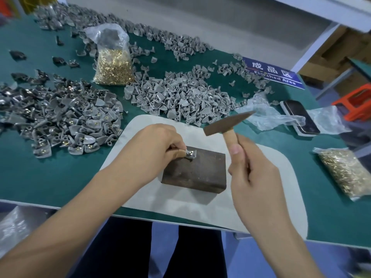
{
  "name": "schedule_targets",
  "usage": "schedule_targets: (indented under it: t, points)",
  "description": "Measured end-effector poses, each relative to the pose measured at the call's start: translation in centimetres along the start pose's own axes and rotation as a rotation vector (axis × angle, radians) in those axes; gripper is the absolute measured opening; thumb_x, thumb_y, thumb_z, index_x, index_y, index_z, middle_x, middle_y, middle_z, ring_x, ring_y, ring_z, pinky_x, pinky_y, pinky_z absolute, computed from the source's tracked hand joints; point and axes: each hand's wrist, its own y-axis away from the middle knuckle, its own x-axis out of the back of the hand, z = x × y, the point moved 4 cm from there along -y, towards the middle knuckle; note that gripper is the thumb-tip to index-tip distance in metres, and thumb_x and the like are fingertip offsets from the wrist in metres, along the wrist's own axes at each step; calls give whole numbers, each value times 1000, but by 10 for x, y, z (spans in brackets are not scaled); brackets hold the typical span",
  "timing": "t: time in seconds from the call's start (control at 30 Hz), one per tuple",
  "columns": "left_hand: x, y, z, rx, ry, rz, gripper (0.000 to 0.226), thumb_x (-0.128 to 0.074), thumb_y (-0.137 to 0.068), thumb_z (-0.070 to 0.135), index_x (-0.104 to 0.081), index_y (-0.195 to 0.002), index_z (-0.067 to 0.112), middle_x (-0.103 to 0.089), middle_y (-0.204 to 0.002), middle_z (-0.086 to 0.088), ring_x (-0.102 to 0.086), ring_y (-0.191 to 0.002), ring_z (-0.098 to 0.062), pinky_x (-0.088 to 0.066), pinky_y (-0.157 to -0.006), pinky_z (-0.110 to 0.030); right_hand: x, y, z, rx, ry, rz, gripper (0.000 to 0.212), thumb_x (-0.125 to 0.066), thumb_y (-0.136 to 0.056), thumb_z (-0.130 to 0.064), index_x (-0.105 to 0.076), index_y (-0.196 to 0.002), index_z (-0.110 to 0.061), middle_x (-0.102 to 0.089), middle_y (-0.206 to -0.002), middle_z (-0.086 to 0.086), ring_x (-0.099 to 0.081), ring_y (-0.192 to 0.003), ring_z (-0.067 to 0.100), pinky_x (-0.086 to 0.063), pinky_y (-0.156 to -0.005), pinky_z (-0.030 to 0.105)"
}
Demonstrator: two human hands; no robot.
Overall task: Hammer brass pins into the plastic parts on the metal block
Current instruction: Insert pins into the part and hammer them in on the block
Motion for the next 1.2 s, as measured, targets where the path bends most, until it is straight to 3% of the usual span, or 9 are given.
schedule_targets:
  t: [0.13, 0.3, 0.47, 0.6, 0.7, 0.8, 0.9, 1.0, 1.2]
  points:
    - [0, -1, -1, 3, -14, 0, 6, -76, -88, 29, -80, -91, 26, -65, -86, 8, -60, -89, -16, -49, -83, -35, -9, -2, 0, -13, 98, -196, 32, -33, -102, -54, -61, -114, -43, -55, -64, -8, -51, -64, 19, -48, -63, 43]
    - [0, 2, -2, -26, 20, 16, 3, -77, -88, 29, -78, -87, 26, -63, -83, 11, -59, -85, -10, -50, -81, -37, 22, -15, 23, -110, 103, 60, 35, -33, -106, -48, -53, -134, -45, -58, -80, -23, -49, -72, 10, -43, -65, 44]
    - [-5, 5, 0, -23, 136, 100, 2, -71, -90, 27, -72, -88, 26, -63, -92, 11, -58, -90, -5, -51, -86, -34, 17, -28, 74, -200, 279, 19, 45, -45, -101, -7, -58, -142, -21, -63, -99, 15, -52, -89, 35, -37, -70, 40]
    - [-5, 10, 8, 2, 331, 285, 4, -66, -92, 22, -68, -91, 24, -65, -95, 9, -62, -92, -6, -49, -83, -20, 2, -25, 81, -146, 387, -71, 48, -50, -97, 4, -64, -138, -17, -66, -105, 18, -54, -108, 41, -36, -89, 36]
    - [-5, 13, 11, 9, 392, 301, 6, -65, -94, 20, -68, -91, 24, -65, -93, 12, -63, -88, -7, -45, -77, -11, 6, -26, 49, 66, 151, 130, 22, -60, -99, -16, -75, -114, -21, -72, -105, -2, -63, -107, 25, -45, -93, 28]
    - [-5, 20, 14, -59, 394, 286, 8, -67, -95, 13, -68, -92, 21, -64, -93, 12, -63, -87, -12, -47, -79, -16, -14, -30, 6, 78, -312, -33, 17, -67, -94, -44, -73, -107, -35, -75, -92, -13, -72, -88, 13, -58, -75, 30]
    - [3, 30, 7, -81, 392, 322, 6, -67, -94, 15, -68, -94, 21, -63, -94, 13, -62, -92, -16, -46, -81, -19, -36, -34, -19, 68, -457, -106, 11, -75, -92, -25, -76, -103, -28, -74, -82, -5, -72, -78, 18, -60, -66, 44]
    - [11, 39, -11, -34, 396, 344, 3, -66, -93, 21, -68, -94, 22, -64, -96, 11, -62, -97, -17, -45, -83, -20, -56, -40, -28, 17, -530, -158, 13, -73, -93, -12, -77, -98, -22, -74, -81, -1, -68, -70, 17, -57, -55, 33]
    - [38, 49, -53, 72, 349, 381, 2, -68, -92, 23, -67, -95, 23, -62, -101, 11, -59, -105, -11, -44, -90, -22, -101, -59, -60, 62, -480, -289, 14, -71, -94, -11, -75, -101, -23, -73, -82, -2, -70, -78, 23, -60, -70, 49]
